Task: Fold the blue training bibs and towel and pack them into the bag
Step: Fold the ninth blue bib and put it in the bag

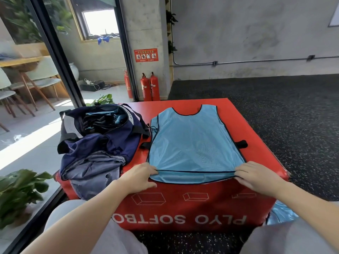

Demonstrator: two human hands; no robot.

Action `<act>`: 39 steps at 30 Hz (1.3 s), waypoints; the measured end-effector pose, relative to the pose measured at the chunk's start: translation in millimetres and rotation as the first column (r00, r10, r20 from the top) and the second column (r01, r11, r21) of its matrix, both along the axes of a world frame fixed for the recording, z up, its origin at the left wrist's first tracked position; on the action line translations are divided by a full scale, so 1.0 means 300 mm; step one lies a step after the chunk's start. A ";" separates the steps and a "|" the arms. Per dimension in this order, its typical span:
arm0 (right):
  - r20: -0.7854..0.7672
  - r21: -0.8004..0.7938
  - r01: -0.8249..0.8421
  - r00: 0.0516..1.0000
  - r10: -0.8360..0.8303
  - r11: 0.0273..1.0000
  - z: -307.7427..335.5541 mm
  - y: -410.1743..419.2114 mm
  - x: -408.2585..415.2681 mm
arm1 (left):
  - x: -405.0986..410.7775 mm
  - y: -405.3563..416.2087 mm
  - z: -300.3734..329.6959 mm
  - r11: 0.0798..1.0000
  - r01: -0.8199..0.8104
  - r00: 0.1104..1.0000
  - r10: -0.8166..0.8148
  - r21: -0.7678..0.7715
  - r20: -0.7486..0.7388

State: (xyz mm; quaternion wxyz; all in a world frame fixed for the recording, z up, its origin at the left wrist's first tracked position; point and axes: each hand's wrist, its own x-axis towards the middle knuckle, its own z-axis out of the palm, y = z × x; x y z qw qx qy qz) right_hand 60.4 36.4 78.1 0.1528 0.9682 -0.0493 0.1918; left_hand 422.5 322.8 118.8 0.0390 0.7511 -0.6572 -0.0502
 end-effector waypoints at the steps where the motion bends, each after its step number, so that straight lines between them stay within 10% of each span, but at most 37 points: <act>1: 0.026 0.022 -0.008 1.000 0.008 1.000 0.003 0.002 -0.004 | 0.005 -0.002 -0.003 1.000 0.019 1.000 -0.019 -0.011 0.010; 17: 0.046 -0.014 0.098 0.994 -0.097 0.995 0.191 -0.080 0.015 | 0.074 -0.070 0.121 0.909 -0.116 0.993 0.094 -0.400 -0.074; 26: 0.388 0.558 0.206 0.791 -0.473 0.803 0.768 -0.128 0.094 | 0.068 -0.209 0.718 0.677 -0.360 0.931 0.213 -0.642 -0.297; 39: 0.659 0.577 -0.083 0.636 -0.402 0.813 1.593 -0.013 0.016 | 0.036 -0.117 1.537 0.458 -0.401 0.888 -0.018 -0.794 -0.459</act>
